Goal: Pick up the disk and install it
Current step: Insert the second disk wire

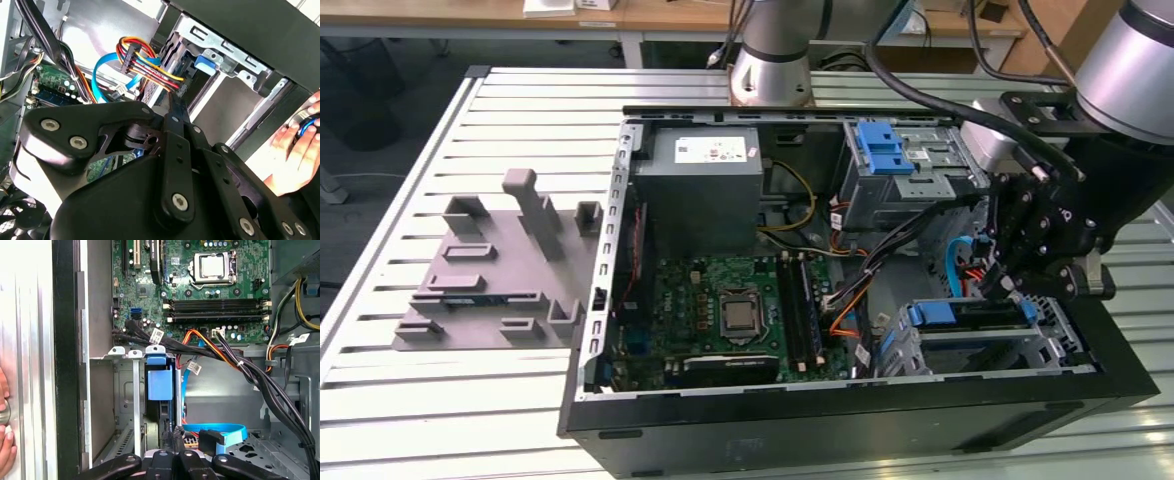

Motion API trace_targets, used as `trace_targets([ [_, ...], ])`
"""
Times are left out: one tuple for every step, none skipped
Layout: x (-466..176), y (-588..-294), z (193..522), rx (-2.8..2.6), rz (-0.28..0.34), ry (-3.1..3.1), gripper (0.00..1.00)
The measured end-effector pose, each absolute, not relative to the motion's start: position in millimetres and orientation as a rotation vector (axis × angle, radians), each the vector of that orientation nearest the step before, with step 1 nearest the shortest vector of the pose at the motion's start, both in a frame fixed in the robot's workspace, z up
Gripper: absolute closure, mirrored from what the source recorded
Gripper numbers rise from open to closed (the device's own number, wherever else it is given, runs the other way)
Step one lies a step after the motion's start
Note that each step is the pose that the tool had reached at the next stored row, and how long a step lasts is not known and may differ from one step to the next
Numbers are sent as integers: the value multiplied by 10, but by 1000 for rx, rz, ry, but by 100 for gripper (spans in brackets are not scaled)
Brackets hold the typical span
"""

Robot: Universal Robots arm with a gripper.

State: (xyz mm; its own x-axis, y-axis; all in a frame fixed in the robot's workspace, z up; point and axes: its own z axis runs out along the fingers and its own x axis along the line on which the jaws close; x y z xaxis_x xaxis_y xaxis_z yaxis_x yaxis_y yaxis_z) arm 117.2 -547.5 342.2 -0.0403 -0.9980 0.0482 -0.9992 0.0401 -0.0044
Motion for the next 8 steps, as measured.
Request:
trace_targets([
  [1172,-5475,3433,2154,57,-2242,89],
  [1172,-5475,3450,2154,56,-2243,89],
  [1172,-5475,3472,2154,56,-2243,89],
  [1172,-5475,3494,2154,56,-2243,89],
  [1171,-5475,3508,2154,56,-2243,89],
  [1169,-5475,3516,2154,56,-2243,89],
  [1161,-5475,3513,2155,55,-2243,89],
  [1149,-5475,3515,2155,56,-2243,89],
])
